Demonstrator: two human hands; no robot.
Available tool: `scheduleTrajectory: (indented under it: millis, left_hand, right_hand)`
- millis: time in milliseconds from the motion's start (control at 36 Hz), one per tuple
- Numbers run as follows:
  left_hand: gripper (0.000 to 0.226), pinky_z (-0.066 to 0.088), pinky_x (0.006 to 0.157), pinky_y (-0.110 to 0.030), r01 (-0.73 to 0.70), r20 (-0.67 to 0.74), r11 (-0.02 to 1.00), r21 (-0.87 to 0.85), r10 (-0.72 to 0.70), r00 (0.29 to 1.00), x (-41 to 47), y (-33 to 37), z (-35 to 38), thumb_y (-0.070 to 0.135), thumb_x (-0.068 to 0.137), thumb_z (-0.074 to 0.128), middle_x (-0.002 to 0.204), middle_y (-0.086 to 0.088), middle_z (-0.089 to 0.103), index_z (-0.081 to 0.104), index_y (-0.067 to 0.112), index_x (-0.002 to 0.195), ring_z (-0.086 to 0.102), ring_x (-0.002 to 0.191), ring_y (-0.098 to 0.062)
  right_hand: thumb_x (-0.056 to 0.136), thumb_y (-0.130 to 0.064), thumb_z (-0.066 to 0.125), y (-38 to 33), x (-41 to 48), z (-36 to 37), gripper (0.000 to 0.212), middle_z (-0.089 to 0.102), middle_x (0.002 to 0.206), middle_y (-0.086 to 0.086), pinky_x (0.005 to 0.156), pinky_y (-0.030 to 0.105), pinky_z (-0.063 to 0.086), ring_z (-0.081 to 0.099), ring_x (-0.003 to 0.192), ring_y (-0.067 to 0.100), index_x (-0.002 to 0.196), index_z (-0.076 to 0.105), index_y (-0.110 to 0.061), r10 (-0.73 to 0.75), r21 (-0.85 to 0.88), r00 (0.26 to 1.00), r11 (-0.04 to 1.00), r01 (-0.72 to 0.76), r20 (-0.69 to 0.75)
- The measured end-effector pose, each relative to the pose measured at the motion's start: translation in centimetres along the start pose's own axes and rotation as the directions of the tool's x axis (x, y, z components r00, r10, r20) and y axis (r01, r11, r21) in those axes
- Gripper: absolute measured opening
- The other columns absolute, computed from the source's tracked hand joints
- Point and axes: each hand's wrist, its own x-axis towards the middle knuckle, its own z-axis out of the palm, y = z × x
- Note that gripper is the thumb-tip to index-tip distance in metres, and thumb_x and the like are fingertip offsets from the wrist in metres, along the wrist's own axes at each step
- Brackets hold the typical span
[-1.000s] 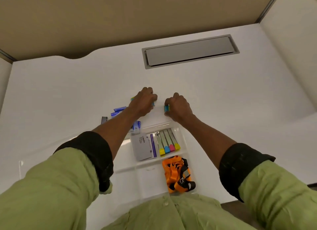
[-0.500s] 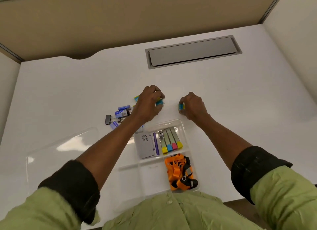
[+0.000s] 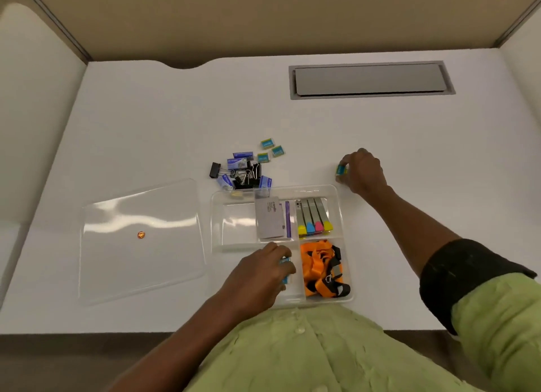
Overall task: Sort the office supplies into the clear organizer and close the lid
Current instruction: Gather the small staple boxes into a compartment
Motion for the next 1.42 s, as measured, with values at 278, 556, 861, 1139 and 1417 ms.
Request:
scheduleTrajectory:
  millis: [278, 556, 861, 1139, 1417]
  left_hand:
    - [0.011, 0.052, 0.058, -0.03, 0.355, -0.367, 0.914, -0.194, -0.404, 0.838, -1.2, 0.3, 0.6, 0.024, 0.083, 0.083, 0.089, 0.01, 0.069, 0.074, 0.024, 0.089, 0.066, 0.084, -0.014]
    - [0.024, 0.048, 0.061, -0.025, 0.643, -0.138, 0.571, -0.51, -0.792, 0.594, -2.5, -1.6, 2.8, 0.045, 0.079, 0.086, 0.073, 0.02, 0.068, 0.068, 0.032, 0.072, 0.065, 0.069, -0.002]
    - [0.018, 0.061, 0.075, -0.039, 0.655, -0.004, 0.426, -0.624, -0.84, 0.542, -2.3, -1.8, 2.9, 0.032, 0.085, 0.083, 0.08, 0.015, 0.073, 0.069, 0.031, 0.073, 0.073, 0.074, -0.011]
    - [0.024, 0.053, 0.069, -0.028, 0.722, 0.034, 0.435, -0.538, -0.845, 0.534, -2.1, -2.3, 1.8, 0.047, 0.08, 0.086, 0.076, 0.018, 0.069, 0.072, 0.029, 0.075, 0.068, 0.08, -0.007]
    - [0.026, 0.053, 0.062, -0.026, 0.646, -0.198, 0.633, -0.426, -0.762, 0.616, 3.0, -4.5, -3.9, 0.051, 0.086, 0.079, 0.081, 0.012, 0.072, 0.068, 0.028, 0.081, 0.068, 0.076, -0.009]
  right_hand:
    - [0.076, -0.031, 0.089, 0.8, -1.0, -0.8, 0.041, 0.07, 0.109, 0.015, 0.082, 0.035, 0.055, 0.068, 0.096, 0.03, 0.107, 0.076, -0.007, 0.078, 0.155, 0.997, 0.985, -0.074, -0.021]
    - [0.078, -0.041, 0.087, -4.5, -9.4, -4.4, 0.041, 0.066, 0.098, 0.002, 0.067, 0.027, 0.051, 0.065, 0.076, 0.013, 0.112, 0.074, -0.022, -0.143, 0.27, 0.965, 0.942, 0.201, -0.22]
    - [0.093, -0.034, 0.071, -11.2, -20.4, 3.8, 0.043, 0.056, 0.127, 0.006, 0.085, 0.032, 0.059, 0.062, 0.108, 0.021, 0.132, 0.061, -0.018, -0.492, 0.053, 0.854, 0.87, 0.491, 0.169]
    - [0.092, -0.016, 0.073, -10.5, -19.2, 3.0, 0.015, 0.07, 0.102, 0.006, 0.079, 0.033, 0.06, 0.068, 0.089, 0.02, 0.106, 0.075, -0.012, -0.519, 0.048, 0.848, 0.854, 0.517, 0.105]
    - [0.091, -0.024, 0.075, -9.4, -7.0, -2.2, 0.014, 0.069, 0.095, -0.004, 0.071, 0.032, 0.056, 0.064, 0.078, 0.012, 0.104, 0.075, -0.021, -0.329, 0.209, 0.936, 0.913, 0.35, -0.127]
